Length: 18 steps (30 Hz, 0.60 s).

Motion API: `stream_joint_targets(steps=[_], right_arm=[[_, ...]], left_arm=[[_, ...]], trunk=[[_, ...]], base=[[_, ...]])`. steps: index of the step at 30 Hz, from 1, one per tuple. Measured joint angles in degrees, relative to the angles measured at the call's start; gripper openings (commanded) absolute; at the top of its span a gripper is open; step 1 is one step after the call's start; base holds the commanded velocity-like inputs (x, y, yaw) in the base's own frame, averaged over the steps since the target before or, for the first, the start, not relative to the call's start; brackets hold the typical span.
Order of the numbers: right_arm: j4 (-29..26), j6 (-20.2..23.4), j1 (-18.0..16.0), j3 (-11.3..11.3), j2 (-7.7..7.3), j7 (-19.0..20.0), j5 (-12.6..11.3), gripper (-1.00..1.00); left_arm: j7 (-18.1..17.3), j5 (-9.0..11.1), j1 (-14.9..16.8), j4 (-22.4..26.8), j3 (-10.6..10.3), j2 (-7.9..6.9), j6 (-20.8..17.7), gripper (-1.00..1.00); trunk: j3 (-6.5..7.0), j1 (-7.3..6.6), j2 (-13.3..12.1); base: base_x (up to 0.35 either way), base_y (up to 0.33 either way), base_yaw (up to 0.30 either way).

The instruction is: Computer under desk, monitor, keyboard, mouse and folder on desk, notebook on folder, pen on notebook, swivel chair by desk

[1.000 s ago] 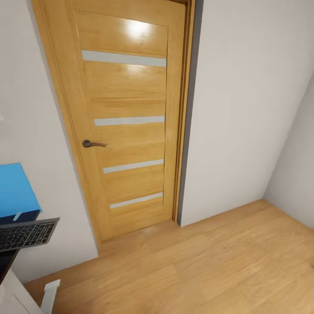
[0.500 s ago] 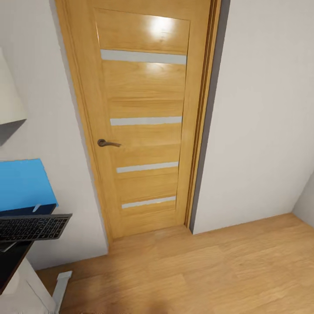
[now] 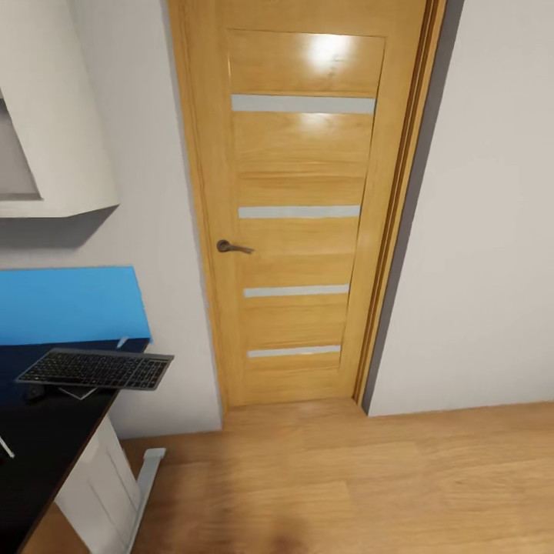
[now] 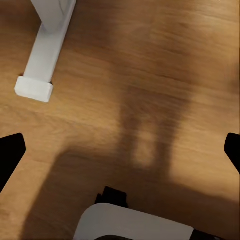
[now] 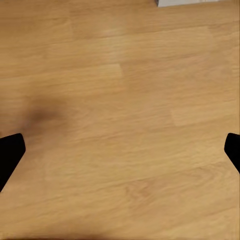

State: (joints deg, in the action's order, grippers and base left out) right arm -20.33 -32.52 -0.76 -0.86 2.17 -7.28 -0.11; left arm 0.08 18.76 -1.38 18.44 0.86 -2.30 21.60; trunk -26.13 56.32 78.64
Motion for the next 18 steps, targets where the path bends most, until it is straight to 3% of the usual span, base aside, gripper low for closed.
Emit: stream_joint_targets(steps=[9,18], right_arm=[[0.07,0.00,0.00,0.04,0.01,0.08,0.22,1.00],[0.15,-0.01,0.00,0.05,0.00,0.07,0.33,1.00]], left_arm=[[0.00,0.02,0.01,-0.01,0.02,-0.01,0.01,1.00],[0.00,-0.03,0.03,-0.02,0.03,-0.02,-0.02,1.00]], trunk=[[0.00,0.01,0.01],[0.00,0.00,0.00]], base=[[-0.035,-0.028,0.288],[-0.154,-0.256,0.288]])
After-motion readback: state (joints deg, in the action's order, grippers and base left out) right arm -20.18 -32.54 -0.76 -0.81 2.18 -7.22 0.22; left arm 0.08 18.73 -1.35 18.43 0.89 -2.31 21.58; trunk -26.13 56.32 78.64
